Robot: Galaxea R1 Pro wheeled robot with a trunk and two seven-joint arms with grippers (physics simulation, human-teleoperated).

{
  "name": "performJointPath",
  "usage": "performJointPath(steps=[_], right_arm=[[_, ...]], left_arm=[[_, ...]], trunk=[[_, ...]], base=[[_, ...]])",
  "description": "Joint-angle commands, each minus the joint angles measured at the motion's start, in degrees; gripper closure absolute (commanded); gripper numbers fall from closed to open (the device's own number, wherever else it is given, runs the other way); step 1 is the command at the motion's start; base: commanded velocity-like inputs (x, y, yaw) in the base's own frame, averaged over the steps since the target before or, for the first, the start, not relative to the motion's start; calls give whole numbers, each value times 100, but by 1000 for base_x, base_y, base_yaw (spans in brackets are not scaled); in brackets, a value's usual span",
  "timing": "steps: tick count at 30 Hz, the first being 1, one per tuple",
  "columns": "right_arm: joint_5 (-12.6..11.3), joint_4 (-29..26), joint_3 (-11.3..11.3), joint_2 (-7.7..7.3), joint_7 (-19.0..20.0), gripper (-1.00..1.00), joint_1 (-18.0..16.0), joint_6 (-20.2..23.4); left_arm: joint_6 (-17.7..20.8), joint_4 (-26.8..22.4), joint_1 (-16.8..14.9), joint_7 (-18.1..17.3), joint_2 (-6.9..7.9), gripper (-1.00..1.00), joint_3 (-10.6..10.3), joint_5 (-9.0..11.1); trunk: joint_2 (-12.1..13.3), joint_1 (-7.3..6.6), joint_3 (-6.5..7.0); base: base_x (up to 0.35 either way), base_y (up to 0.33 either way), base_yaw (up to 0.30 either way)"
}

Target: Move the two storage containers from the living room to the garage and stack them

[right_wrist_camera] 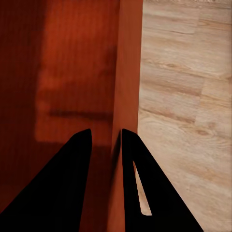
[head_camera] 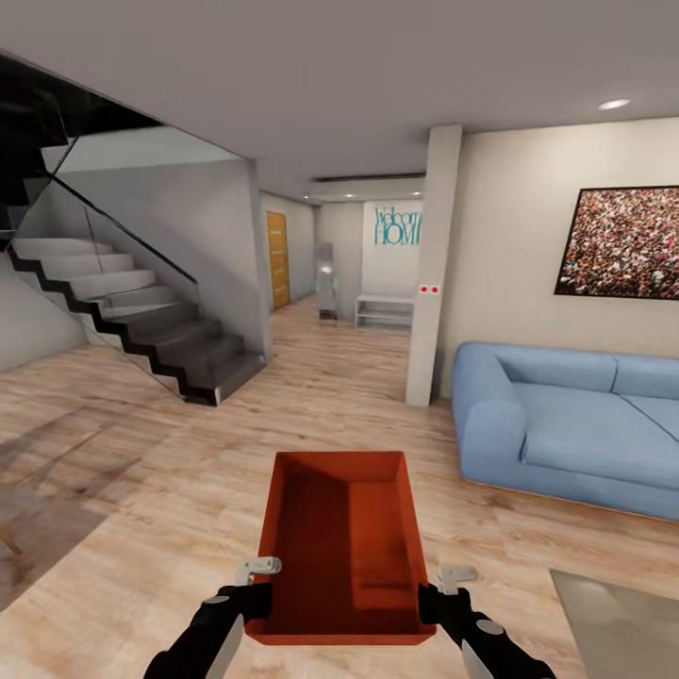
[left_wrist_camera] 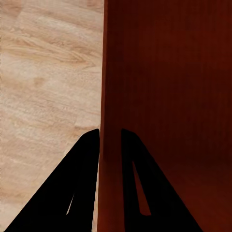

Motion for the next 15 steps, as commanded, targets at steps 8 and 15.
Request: performJointPath(steps=[8, 15], right_arm=[[-41, -5, 161, -39, 48, 100, 1, -19], [-47, -5, 163, -39, 48, 100, 1, -19]], left_arm=[[40, -4, -4, 53, 188, 100, 95, -95], [40, -4, -4, 53, 188, 100, 95, -95]], trunk=[[-3, 5, -1], [-3, 5, -1]], base=[[287, 149, 0], [287, 149, 0]])
